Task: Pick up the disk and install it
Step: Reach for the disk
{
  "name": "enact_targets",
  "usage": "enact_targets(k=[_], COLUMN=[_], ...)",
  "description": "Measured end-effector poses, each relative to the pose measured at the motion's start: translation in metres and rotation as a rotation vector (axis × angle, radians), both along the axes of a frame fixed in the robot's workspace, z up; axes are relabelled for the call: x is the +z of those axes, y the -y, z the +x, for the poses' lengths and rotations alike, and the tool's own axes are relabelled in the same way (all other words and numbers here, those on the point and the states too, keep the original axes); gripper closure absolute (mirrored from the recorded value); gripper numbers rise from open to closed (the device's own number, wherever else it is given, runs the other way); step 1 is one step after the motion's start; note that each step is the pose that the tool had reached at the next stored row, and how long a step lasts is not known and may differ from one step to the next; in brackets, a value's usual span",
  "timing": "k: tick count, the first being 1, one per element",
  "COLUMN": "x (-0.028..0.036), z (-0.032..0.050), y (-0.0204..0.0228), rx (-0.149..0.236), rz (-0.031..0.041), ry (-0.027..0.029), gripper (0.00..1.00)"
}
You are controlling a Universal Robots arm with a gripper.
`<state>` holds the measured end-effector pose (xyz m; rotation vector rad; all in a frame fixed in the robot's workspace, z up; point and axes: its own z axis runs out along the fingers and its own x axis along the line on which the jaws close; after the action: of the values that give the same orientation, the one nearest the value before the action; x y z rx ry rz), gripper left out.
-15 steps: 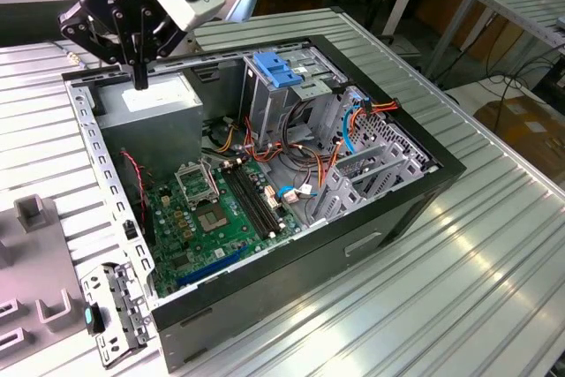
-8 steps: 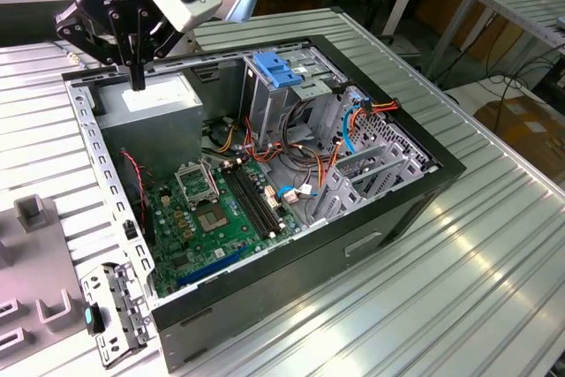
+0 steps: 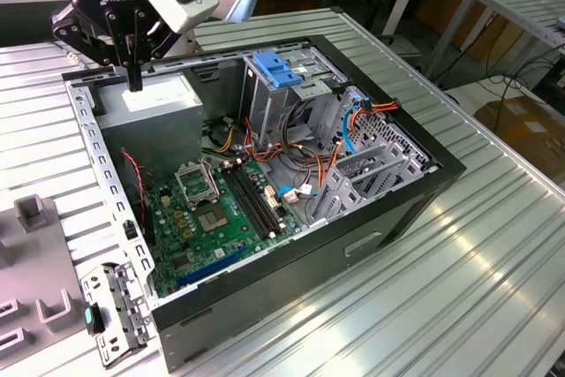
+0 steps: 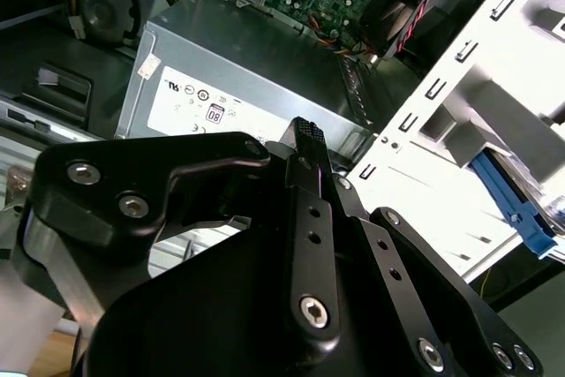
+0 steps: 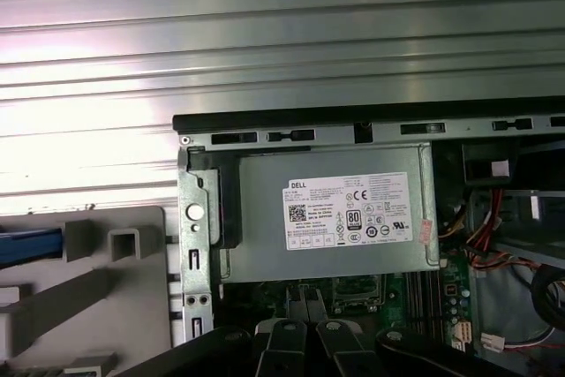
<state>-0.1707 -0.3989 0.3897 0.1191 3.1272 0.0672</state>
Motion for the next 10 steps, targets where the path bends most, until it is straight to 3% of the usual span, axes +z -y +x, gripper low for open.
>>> enact_targets(k=[10], x=[-0.0006], z=[-0.0049], y=[0.0], rx=[0.0], rz=[0.0], ry=[-0.0018], gripper=[0.89])
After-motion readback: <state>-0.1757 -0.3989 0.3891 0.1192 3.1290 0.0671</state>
